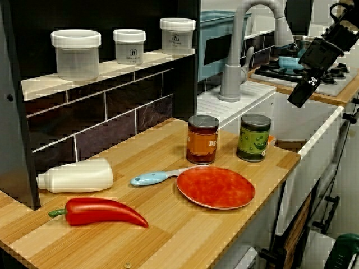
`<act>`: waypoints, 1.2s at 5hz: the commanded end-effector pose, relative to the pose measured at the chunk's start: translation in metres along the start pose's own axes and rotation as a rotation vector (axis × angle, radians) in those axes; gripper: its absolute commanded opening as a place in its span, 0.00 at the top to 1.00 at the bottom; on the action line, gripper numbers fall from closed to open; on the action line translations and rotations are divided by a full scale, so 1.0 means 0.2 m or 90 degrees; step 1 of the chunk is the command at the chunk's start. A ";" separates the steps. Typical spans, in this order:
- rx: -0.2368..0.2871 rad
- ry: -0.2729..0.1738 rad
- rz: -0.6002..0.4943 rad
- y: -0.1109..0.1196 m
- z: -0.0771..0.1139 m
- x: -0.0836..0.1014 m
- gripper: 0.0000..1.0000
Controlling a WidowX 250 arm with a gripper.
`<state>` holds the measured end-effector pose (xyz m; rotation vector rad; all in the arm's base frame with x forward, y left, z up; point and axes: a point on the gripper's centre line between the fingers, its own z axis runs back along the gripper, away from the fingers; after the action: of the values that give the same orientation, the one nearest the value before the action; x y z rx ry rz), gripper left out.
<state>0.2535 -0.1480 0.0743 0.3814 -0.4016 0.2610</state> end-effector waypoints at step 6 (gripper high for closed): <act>0.035 -0.045 0.020 0.18 -0.22 0.23 1.00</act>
<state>0.2905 -0.0926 0.0572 0.4532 -0.4448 0.2815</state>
